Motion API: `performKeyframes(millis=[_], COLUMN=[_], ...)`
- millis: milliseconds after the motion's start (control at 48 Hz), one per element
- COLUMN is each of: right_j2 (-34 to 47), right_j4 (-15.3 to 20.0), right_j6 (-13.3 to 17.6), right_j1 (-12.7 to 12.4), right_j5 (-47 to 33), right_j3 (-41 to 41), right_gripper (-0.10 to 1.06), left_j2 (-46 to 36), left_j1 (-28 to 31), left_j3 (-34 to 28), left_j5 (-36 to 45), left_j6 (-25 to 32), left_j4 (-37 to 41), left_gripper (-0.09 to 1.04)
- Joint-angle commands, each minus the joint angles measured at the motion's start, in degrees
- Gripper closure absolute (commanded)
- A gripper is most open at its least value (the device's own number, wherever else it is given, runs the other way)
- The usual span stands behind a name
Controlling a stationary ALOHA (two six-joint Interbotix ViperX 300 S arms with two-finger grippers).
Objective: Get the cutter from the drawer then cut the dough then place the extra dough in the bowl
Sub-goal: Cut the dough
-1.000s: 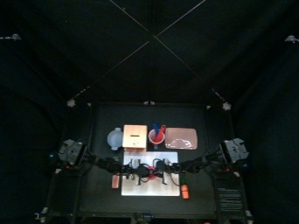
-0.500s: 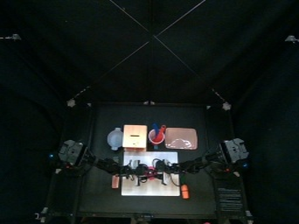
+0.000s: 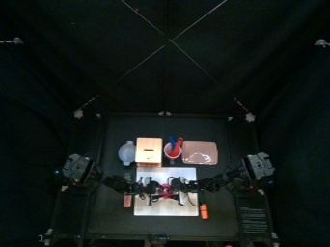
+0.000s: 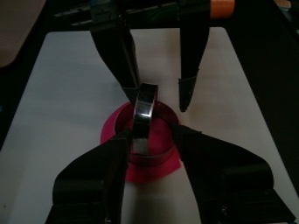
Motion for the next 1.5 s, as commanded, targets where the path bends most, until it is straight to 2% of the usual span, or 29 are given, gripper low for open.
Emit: performKeyframes(millis=[21,229,667,1062,1354,1500], right_j2=[-3.08,-4.66,-6.24,-5.45,-4.39,-3.25], right_j4=[-0.44,-1.85,-5.27,-4.92,-4.48,-4.39], right_j6=[0.0,0.0,0.35,0.62,0.62,0.62], right_j1=[-0.44,-1.67,-2.99,-3.08,-3.08,-3.08], right_j5=[-0.18,-0.18,1.14,3.96,5.19,6.33], right_j3=[-0.53,-0.79,-3.08,-4.83,-5.98,-6.94], right_gripper=[0.19,0.19,0.18,0.18,0.18,0.18], left_j2=[-2.29,-4.66,-8.26,-1.05,0.88,2.02], left_j1=[-0.18,-0.18,-2.2,-1.85,-1.14,-1.14], left_j3=[-0.7,-0.26,4.13,3.52,2.9,2.46], left_j5=[-1.32,-1.93,-3.78,-8.61,-9.14,-8.96], left_j6=[0.88,3.08,3.16,3.34,3.43,3.25], left_j4=[0.26,0.18,-4.57,-6.94,-7.12,-7.12], left_gripper=[0.12,0.12,0.14,0.15,0.3,0.32])
